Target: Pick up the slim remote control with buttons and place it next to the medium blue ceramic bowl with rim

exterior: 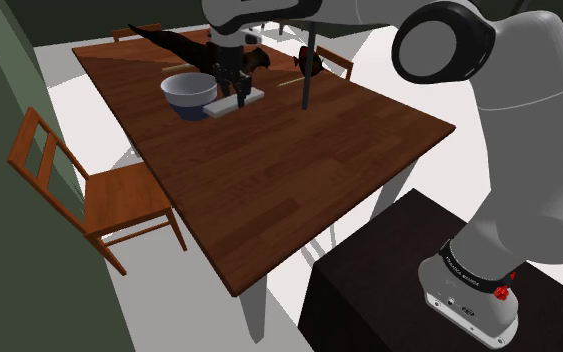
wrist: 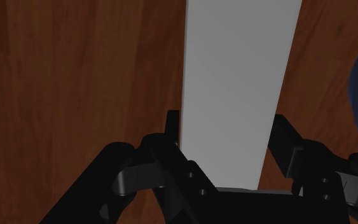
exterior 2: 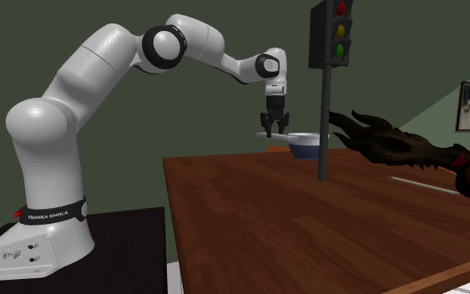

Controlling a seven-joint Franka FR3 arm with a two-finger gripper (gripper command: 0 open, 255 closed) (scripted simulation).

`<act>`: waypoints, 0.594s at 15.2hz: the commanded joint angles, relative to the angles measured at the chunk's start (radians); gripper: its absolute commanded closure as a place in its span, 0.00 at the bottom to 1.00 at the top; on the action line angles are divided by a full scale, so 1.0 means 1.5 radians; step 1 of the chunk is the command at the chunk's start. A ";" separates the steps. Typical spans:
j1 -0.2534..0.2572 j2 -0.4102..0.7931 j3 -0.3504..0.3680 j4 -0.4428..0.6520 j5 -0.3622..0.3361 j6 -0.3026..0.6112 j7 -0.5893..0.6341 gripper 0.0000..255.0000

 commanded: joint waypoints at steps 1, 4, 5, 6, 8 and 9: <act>-0.001 0.002 0.000 -0.013 0.000 0.016 0.000 1.00; -0.001 0.003 0.000 -0.039 0.000 0.042 0.000 1.00; -0.001 0.004 0.000 -0.046 -0.001 0.051 0.000 1.00; -0.002 0.005 -0.001 -0.054 -0.001 0.059 0.000 1.00; -0.002 0.007 -0.001 -0.068 -0.001 0.076 0.001 1.00; -0.002 0.009 -0.001 -0.074 -0.001 0.084 0.001 1.00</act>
